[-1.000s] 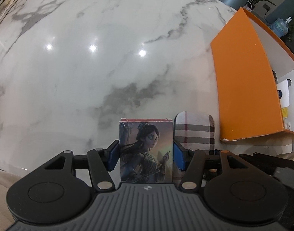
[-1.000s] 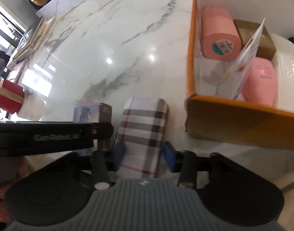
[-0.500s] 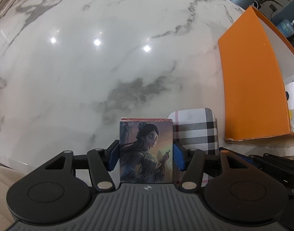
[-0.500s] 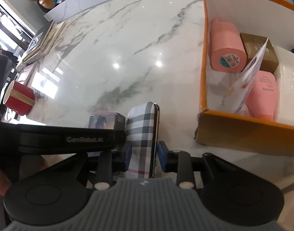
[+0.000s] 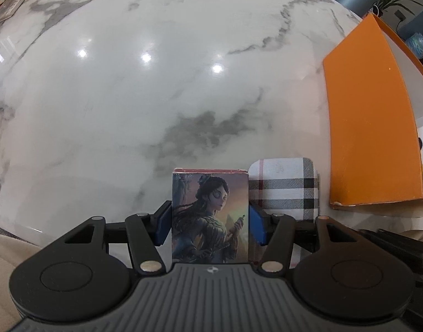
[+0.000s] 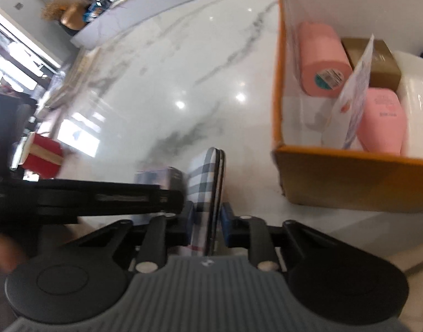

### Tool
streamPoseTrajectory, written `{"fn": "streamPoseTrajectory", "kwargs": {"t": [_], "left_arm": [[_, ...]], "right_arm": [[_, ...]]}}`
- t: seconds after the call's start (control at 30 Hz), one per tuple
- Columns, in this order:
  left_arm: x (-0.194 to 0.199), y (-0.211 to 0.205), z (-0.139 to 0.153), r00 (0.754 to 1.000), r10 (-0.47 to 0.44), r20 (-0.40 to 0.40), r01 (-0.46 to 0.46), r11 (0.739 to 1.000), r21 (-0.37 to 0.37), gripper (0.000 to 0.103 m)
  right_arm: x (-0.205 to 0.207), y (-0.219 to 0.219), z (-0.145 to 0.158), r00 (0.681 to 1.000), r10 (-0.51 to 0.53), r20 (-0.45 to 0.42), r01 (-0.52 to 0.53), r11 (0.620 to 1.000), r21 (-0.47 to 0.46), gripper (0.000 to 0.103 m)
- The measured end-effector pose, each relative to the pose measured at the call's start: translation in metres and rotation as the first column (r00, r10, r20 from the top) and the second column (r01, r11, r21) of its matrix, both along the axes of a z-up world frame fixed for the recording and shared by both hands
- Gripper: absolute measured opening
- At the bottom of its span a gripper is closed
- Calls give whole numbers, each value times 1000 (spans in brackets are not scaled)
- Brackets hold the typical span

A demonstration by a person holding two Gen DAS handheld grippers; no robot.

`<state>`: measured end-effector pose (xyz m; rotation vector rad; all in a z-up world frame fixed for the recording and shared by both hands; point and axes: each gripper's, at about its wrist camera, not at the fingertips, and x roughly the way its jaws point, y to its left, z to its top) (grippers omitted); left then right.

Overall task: Organize rigid objects
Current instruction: 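Lift the card box with the left tool while the right tool rotates the plaid case upright, then carry the card box with the left tool while the right tool carries the plaid case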

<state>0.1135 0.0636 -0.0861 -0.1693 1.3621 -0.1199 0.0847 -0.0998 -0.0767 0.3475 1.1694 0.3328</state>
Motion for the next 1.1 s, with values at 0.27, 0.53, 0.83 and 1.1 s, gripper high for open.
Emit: {"fn": "streamPoseTrajectory", "kwargs": {"t": [0.27,0.53,0.83,1.1], "left_arm": [[1,-5,0,1000,1,0,-1,1000,8,65],[-2,4,10,999,17,46,-14,998,-67,65],[-13,12,58,982,57,181,-38,993,-109,64],[-14,-19,123,945,17,327,36,987,-157,65]], "right_arm": [[5,19,-18,999,24,-30,-24,1000,-1,23],[2,20,-2,999,44,28,-43,998,-48,19],[-3,4,31,991,36,126,-33,999,-26,19],[-13,-47,89,961,-53,271,48,999,26,19]]}}
